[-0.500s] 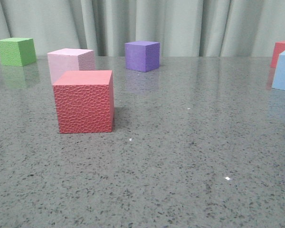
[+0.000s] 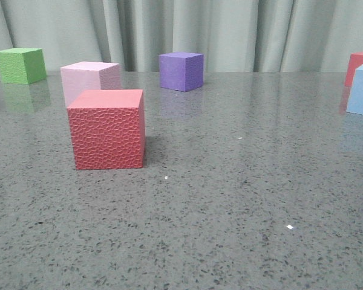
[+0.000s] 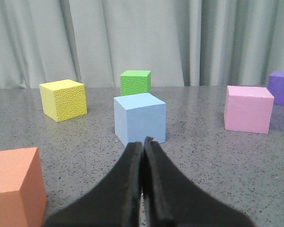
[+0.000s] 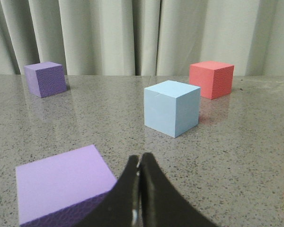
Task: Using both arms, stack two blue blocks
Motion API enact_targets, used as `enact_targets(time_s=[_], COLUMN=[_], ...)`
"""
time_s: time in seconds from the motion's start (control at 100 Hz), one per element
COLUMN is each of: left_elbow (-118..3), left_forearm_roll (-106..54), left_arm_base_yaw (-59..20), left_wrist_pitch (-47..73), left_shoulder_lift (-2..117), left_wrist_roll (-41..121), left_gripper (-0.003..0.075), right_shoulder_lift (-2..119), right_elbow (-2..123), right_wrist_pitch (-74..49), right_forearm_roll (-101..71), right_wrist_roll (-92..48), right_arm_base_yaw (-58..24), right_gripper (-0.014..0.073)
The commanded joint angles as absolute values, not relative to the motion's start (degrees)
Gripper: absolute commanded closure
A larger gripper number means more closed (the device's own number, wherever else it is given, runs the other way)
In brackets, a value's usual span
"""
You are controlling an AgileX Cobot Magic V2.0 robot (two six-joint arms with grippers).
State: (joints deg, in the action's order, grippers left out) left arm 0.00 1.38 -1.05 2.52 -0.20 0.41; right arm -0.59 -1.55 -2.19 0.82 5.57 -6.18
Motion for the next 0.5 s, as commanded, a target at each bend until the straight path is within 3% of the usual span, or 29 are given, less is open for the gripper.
enact_targets(time_s=[0.0,0.49], left_elbow=[2.4,1.8], left_forearm_roll=[0.8,0.4], left_arm_base_yaw=[-1.4,-1.4], left_wrist_pitch=[-2.0,-1.9], left_shoulder_lift=[-2.1,-2.1], left_wrist_roll=[0.0,0.0], left_gripper=[0.0739,0.0739], right_shoulder_lift=[-2.1,-2.1], right_elbow=[-0.6,-0.5], right_wrist_pitch=[2.7,9.3], right_forearm_roll=[1.1,1.1], right_wrist_roll=[5.2,5.2], right_arm_base_yaw=[-6.2,-6.2], right_gripper=[0.0716,0.0716])
